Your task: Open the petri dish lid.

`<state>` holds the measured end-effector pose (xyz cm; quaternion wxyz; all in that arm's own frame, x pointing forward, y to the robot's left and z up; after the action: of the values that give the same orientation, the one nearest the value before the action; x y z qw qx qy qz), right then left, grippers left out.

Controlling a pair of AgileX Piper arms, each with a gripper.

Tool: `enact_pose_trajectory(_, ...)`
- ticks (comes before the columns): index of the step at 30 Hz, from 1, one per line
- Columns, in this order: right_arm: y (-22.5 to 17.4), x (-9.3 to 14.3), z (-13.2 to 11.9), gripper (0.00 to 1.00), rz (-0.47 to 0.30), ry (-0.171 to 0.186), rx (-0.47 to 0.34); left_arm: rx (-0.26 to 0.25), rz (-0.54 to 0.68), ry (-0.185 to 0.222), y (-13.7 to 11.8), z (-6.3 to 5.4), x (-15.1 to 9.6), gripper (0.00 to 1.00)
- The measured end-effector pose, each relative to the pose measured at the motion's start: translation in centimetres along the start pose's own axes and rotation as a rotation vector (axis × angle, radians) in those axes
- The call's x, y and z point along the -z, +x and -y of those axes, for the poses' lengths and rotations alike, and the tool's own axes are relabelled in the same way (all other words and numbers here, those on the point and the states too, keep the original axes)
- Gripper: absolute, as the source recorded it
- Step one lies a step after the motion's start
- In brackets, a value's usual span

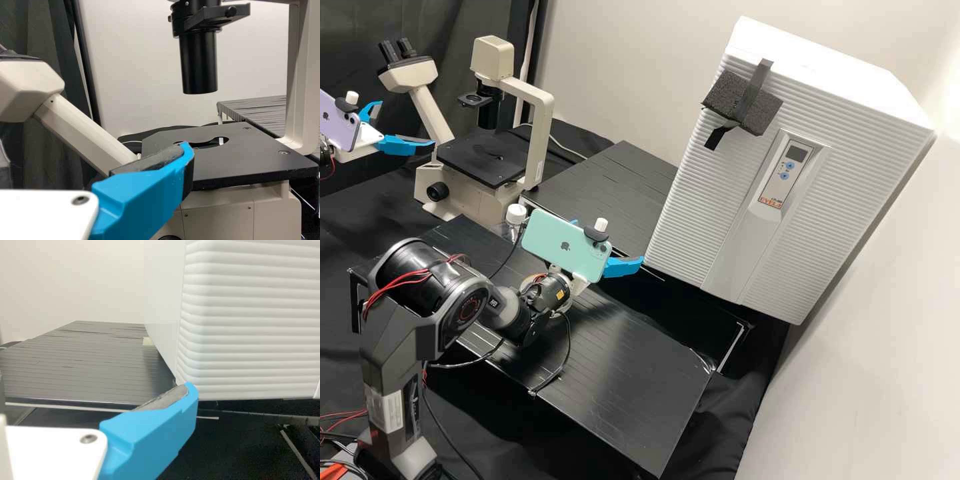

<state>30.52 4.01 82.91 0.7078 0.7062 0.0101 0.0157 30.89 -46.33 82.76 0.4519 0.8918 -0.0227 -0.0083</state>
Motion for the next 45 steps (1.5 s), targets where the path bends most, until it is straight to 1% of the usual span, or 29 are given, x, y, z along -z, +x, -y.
enact_pose_trajectory(9,-0.2,-0.1,0.1,1.00,0.004,0.000,0.004,0.000,0.000,0.000,0.0,0.0,0.0,1.00)
enact_pose_trajectory(13,-1.7,-0.1,0.1,1.00,-0.010,-0.001,-0.004,0.000,0.000,0.000,0.0,0.0,0.0,1.00)
enact_pose_trajectory(15,-2.8,0.1,-0.1,1.00,-0.034,-0.001,-0.022,0.000,0.000,0.000,0.0,0.0,0.0,1.00)
enact_pose_trajectory(20,-6.1,0.6,-0.4,1.00,-0.114,0.026,-0.060,0.000,0.000,0.000,0.0,0.0,0.0,1.00)
enact_pose_trajectory(23,-8.1,0.7,-0.1,1.00,-0.151,0.041,-0.063,0.000,0.000,0.000,0.0,0.0,0.0,1.00)
enact_pose_trajectory(26,-9.8,0.7,0.4,1.00,-0.176,0.031,-0.045,0.000,0.000,0.000,0.0,0.0,0.0,1.00)
enact_pose_trajectory(29,-11.1,0.5,0.9,1.00,-0.181,0.015,-0.016,0.000,0.000,0.000,0.0,0.0,0.0,1.00)
enact_pose_trajectory(30,-11.8,0.2,1.1,1.00,-0.173,0.008,-0.006,0.000,0.000,0.000,0.0,0.0,0.0,1.00)
enact_pose_trajectory(33,-13.0,-0.3,1.3,1.00,-0.161,0.012,-0.001,0.000,0.000,0.000,0.0,0.0,0.0,1.00)
enact_pose_trajectory(36,-13.6,-0.3,0.9,1.00,-0.170,0.013,-0.016,0.000,0.000,0.000,0.0,0.0,0.0,1.00)
enact_pose_trajectory(38,-13.9,-0.2,0.6,1.00,-0.183,0.007,-0.022,0.000,0.000,0.000,0.0,0.0,0.0,1.00)
enact_pose_trajectory(42,-14.5,-0.1,0.0,1.00,-0.220,-0.007,-0.007,0.000,0.000,0.000,0.0,0.0,0.0,1.00)
enact_pose_trajectory(45,-15.2,0.3,-0.4,1.00,-0.259,-0.016,0.007,0.000,0.000,0.000,0.0,0.0,0.0,1.00)
